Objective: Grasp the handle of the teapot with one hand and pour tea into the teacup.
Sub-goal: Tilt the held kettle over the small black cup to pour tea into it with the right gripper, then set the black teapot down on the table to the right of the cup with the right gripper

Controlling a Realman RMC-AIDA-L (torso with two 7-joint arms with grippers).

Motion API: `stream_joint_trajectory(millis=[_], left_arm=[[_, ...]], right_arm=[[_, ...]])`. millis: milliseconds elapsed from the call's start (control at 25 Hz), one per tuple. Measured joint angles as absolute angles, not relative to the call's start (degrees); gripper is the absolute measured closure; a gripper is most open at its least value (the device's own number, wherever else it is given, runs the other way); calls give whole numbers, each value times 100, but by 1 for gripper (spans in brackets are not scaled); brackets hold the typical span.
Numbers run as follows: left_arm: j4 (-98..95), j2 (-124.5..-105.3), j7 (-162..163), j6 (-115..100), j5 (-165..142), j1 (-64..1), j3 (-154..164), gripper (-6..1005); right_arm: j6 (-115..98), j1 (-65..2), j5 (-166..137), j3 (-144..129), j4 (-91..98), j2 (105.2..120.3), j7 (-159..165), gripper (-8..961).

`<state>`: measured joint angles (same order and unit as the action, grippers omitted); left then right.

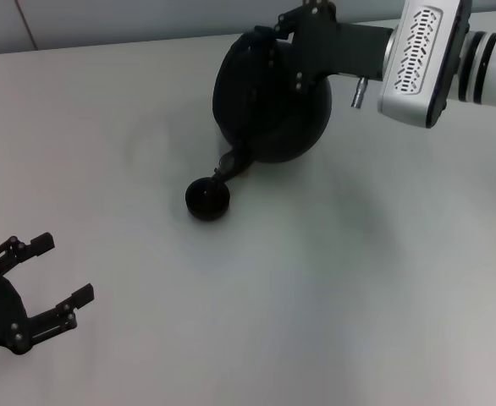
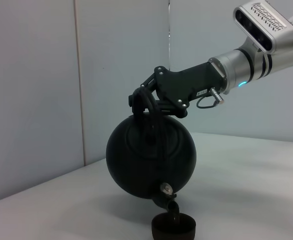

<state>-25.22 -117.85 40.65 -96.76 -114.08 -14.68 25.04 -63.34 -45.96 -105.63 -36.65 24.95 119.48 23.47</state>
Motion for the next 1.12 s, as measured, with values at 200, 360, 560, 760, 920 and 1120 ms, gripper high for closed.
stream_joint_trajectory(millis=[200,360,560,760,920,1120], left_arm=[[-2522,-11785,4067,-9676,-11408,-1476,2505,143],[-2522,-11785,4069,-9676,-11408,-1477,2504,143],[-2528,-11785,4134,-9676,-11408,-1477,2505,144],[-2533,-11777,4146,-9684,-11408,-1480,2499,144],[-2528,-11769,4148,-9687,-11408,-1499,2496,144],[-2534,-11766,4148,-9701,-11408,-1509,2496,144]], right_arm=[[-6330,-4601,-10564,-3665,2496,11950,2341,866],[-6328,-4585,-10477,-3665,2491,11958,2288,865],[-6408,-4481,-9935,-3665,2453,11953,2535,864],[-6624,-4226,-9560,-3646,2442,11942,3195,863],[-6714,-3929,-9065,-3667,2379,11954,3632,862],[-6778,-3560,-8530,-3662,2354,11953,4217,861]])
